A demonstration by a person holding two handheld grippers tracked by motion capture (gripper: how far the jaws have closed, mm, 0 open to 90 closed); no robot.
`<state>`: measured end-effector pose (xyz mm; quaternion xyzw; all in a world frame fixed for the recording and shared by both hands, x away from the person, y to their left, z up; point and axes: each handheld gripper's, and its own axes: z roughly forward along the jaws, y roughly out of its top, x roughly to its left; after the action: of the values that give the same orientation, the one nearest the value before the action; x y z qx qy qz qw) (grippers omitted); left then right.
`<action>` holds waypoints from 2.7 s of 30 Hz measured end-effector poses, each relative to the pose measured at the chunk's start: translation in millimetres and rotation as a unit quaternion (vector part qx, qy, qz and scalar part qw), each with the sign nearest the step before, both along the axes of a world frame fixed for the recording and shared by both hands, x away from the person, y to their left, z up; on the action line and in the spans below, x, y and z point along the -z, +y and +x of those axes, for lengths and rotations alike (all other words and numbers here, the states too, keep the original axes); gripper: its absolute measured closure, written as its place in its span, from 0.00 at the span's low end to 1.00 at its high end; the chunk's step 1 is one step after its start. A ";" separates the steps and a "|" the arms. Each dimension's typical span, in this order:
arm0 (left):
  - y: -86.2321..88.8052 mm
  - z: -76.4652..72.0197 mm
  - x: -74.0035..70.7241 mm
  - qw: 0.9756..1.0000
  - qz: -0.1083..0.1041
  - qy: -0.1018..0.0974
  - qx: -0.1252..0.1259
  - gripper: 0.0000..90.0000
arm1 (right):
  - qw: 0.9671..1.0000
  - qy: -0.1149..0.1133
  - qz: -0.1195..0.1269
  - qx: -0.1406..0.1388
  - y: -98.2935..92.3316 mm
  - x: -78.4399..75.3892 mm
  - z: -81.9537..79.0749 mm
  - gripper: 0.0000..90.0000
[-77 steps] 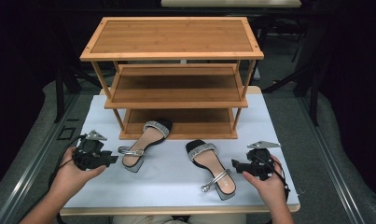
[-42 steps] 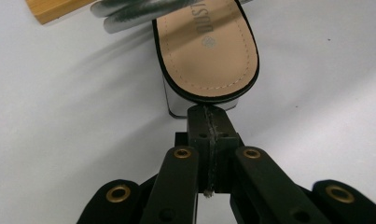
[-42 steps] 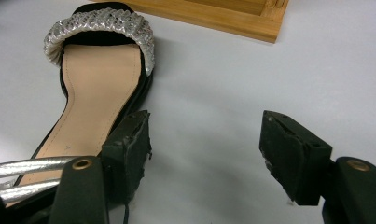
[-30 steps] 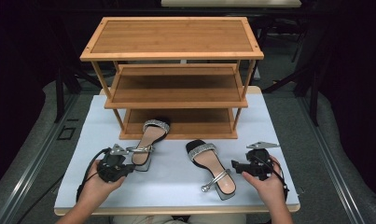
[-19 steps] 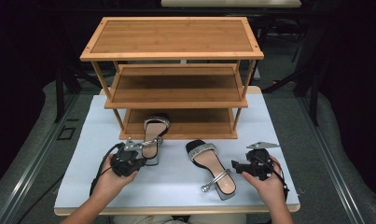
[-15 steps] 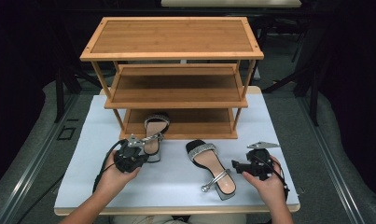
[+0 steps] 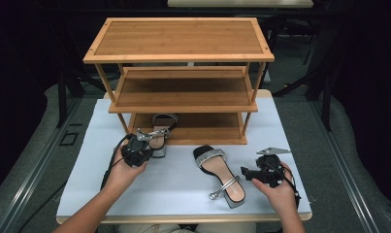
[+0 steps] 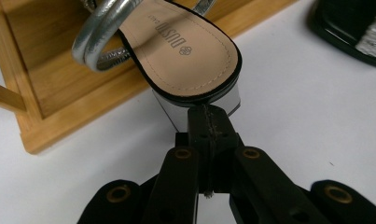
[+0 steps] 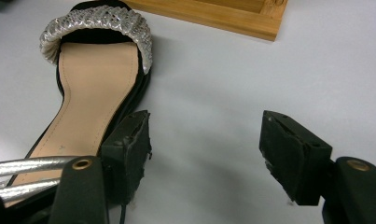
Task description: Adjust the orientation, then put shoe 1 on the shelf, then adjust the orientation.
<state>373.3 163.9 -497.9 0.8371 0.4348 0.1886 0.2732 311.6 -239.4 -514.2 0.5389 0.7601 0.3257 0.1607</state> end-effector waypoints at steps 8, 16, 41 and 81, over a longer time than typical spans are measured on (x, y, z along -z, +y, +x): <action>-9.6 13.2 0.5 1.000 0.024 -0.011 -0.001 1.00 | 1.000 0.000 0.001 0.002 -1.6 0.2 0.2 0.37; -16.5 22.0 -1.3 1.000 0.026 -0.013 0.005 1.00 | 1.000 -0.001 0.002 0.000 -1.4 0.1 0.2 0.37; 0.3 12.4 5.4 1.000 -0.023 -0.005 0.021 0.84 | 1.000 -0.022 -0.013 -0.005 6.6 -14.0 -3.6 0.37; 59.4 4.1 -17.6 0.998 -0.054 0.019 0.023 0.45 | 0.990 0.034 -0.073 -0.114 74.7 -39.1 6.7 0.25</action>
<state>377.4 223.4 -480.2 0.8340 0.4302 0.1428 0.3144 318.3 -164.7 -475.2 0.4460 0.8434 0.2671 0.1355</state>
